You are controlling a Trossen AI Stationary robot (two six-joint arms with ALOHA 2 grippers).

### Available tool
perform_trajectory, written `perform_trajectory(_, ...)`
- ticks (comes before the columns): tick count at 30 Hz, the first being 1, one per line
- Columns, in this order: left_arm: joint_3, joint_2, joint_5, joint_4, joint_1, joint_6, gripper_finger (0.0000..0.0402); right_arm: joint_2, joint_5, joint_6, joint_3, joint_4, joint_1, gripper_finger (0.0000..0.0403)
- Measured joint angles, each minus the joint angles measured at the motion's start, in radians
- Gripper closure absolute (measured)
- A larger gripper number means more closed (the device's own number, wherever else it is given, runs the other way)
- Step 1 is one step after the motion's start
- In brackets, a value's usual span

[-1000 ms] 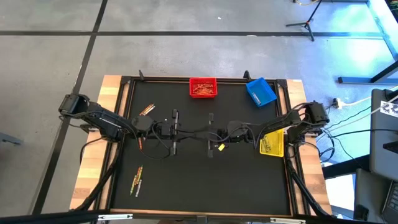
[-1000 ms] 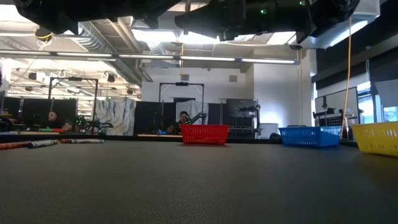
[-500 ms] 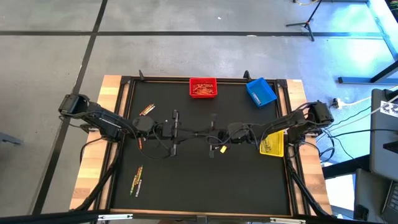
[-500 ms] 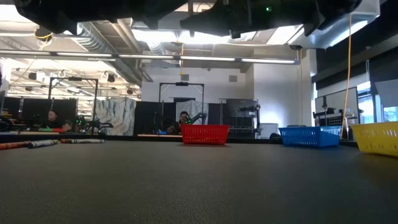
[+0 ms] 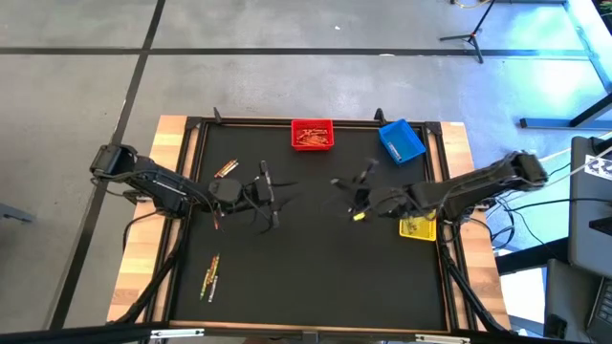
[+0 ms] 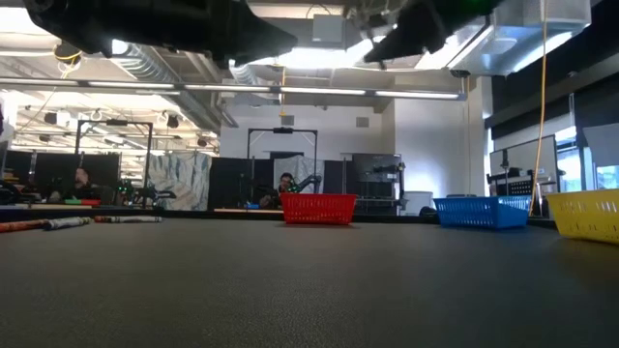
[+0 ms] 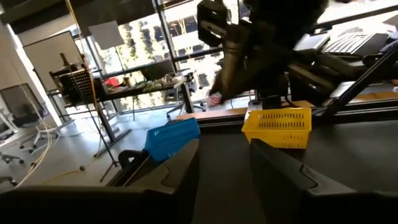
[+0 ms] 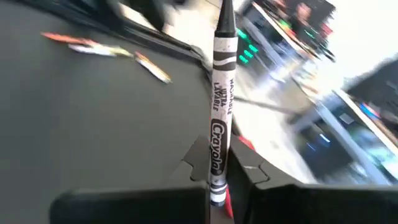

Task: Sort crayons
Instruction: Put the black crayon into the blue bin

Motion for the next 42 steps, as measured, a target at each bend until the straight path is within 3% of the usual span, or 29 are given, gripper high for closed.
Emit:
perform_trajectory(3,0.000,0.000,-0.001,-0.005,0.005,0.000,0.0269,-0.080,0.074,0.069,0.000,-0.166,-0.040,0.0382)
perform_trajectory(10,0.000,0.000,-0.002,-0.007,0.021,0.000,0.0269,-0.193,0.078,0.266,0.000,-0.520,-0.281,0.0380)
perform_trajectory(17,0.000,0.000,-0.002,-0.008,0.030,-0.005,0.0269,-0.163,-0.129,0.353,-0.011,-0.612,-0.592,0.0376)
perform_trajectory(23,0.000,0.000,-0.001,-0.009,0.030,-0.006,0.0269,-0.102,-0.158,0.380,-0.055,-0.625,-0.777,0.0377)
perform_trajectory(32,0.000,0.000,-0.001,-0.010,0.030,-0.007,0.0269,-0.003,-0.187,0.398,-0.112,-0.569,-0.880,0.0370)
perform_trajectory(42,0.000,0.000,-0.001,-0.010,0.030,-0.007,0.0269,0.117,-0.218,0.399,-0.126,-0.535,-0.901,0.0368)
